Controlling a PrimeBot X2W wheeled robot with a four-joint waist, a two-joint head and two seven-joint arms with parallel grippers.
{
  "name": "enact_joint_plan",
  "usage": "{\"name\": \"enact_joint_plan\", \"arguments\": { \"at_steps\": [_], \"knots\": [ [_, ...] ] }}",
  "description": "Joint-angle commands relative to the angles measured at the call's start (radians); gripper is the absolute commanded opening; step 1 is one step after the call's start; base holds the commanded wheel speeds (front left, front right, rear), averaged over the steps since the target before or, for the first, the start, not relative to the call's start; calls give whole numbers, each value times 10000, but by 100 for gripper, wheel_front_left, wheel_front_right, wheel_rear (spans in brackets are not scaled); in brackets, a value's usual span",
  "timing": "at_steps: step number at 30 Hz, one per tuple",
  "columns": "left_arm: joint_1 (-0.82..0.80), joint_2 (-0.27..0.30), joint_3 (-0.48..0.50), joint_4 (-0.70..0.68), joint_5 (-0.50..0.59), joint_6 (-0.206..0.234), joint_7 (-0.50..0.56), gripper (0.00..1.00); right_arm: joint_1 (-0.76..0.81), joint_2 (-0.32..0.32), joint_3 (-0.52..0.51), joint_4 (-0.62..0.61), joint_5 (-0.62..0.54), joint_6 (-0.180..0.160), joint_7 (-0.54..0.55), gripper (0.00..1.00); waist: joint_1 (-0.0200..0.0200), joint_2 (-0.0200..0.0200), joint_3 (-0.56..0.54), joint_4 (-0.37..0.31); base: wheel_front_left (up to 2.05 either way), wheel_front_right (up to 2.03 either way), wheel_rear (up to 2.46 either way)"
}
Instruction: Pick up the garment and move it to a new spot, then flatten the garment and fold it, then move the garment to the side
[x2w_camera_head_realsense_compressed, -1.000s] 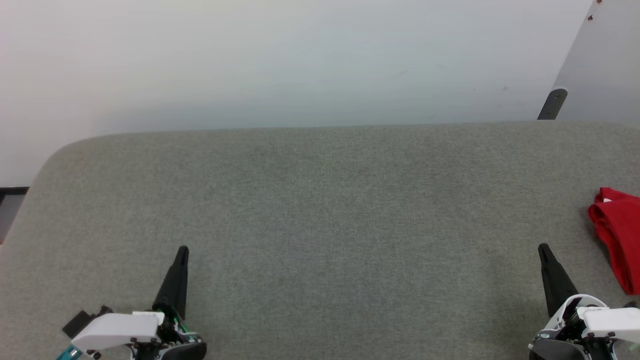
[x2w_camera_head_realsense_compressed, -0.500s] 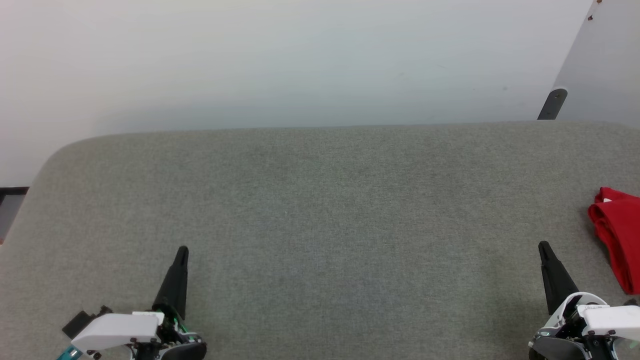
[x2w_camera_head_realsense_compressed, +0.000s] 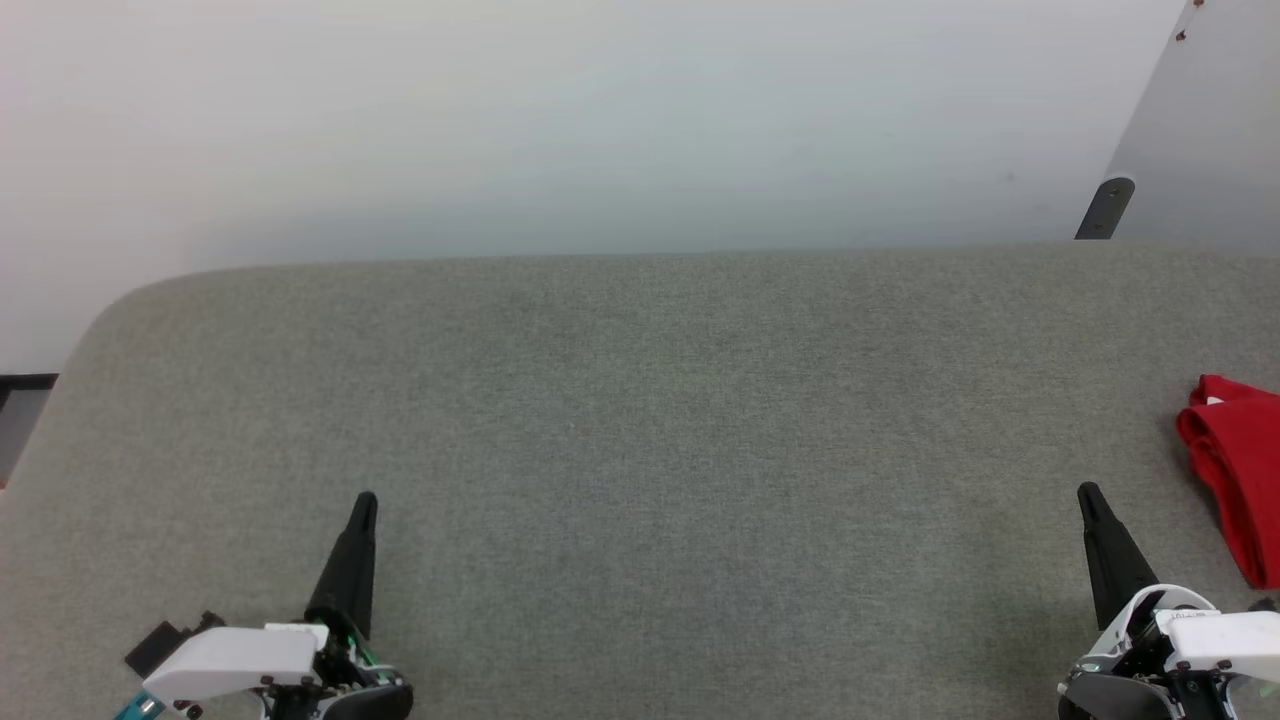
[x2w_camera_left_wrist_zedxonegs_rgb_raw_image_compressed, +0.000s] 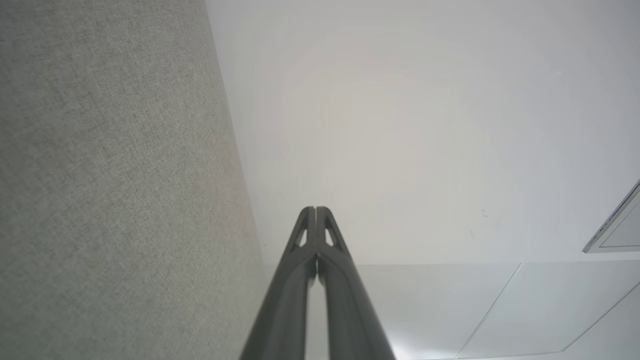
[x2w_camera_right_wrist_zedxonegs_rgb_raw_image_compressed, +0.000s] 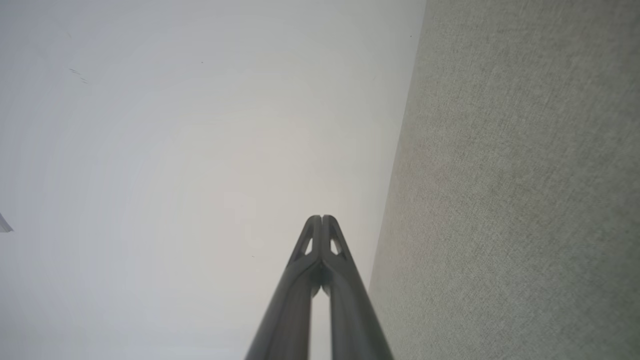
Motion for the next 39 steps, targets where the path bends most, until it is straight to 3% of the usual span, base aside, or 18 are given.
{"name": "enact_joint_plan", "arguments": {
  "at_steps": [1, 39],
  "knots": [
    [-96, -13, 25, 19, 29, -35, 12, 0, -27, 27, -28, 8, -7, 4, 36, 0, 0, 0, 0, 0, 0, 0, 0],
    [-105, -64, 96, 20, 78, -35, 80, 0, -35, 57, -68, 10, -56, 4, 62, 0, 0, 0, 0, 0, 0, 0, 0]
  ]
}}
